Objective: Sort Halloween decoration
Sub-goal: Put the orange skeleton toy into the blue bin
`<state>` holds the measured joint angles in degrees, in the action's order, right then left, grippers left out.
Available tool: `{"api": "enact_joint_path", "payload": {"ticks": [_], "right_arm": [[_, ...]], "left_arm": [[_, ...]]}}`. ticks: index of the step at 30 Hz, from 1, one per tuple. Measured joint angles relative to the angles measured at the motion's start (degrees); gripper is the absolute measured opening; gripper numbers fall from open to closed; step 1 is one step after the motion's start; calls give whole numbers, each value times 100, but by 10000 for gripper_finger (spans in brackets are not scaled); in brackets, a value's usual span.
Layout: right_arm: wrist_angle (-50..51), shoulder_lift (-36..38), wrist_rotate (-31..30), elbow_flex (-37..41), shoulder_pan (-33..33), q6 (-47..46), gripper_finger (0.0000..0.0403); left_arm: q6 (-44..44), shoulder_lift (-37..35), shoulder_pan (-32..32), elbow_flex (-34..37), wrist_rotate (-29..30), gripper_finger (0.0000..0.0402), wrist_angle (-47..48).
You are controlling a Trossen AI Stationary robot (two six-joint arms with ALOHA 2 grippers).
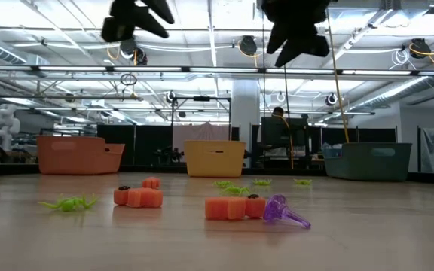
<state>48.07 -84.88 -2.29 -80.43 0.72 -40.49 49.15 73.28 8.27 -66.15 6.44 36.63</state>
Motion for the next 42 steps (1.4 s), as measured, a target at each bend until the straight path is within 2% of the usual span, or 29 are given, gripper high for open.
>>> {"api": "enact_joint_path", "payload": {"ticks": [6,10,18,23,29,32,37,42], "right_arm": [[-351,-39,-989,241,894,-1062,142],[-513,-37,-1128,305,1153,-1294,142],[-506,-37,-1261,309,1256,-1560,142],[-543,-37,-1292,309,1254,-1729,142],[-619,-37,-1294,309,1254,-1721,142],[-660,-37,-1285,309,1254,-1720,142],[-726,-37,-1276,309,1267,-1732,142],[-720,-37,-1268,309,1275,-1731,142]], "left_arm": [[294,16,687,0,-2,109,703],[398,64,1157,0,3,109,1054],[2659,399,1838,-2,-468,109,2186],[4042,747,2141,0,-921,109,2269],[5201,1244,2476,0,-996,109,2206],[5641,1471,2612,0,-1096,122,2200],[6415,1770,2696,0,-1039,171,2196],[6455,2046,2740,0,-1073,197,2026]]}}
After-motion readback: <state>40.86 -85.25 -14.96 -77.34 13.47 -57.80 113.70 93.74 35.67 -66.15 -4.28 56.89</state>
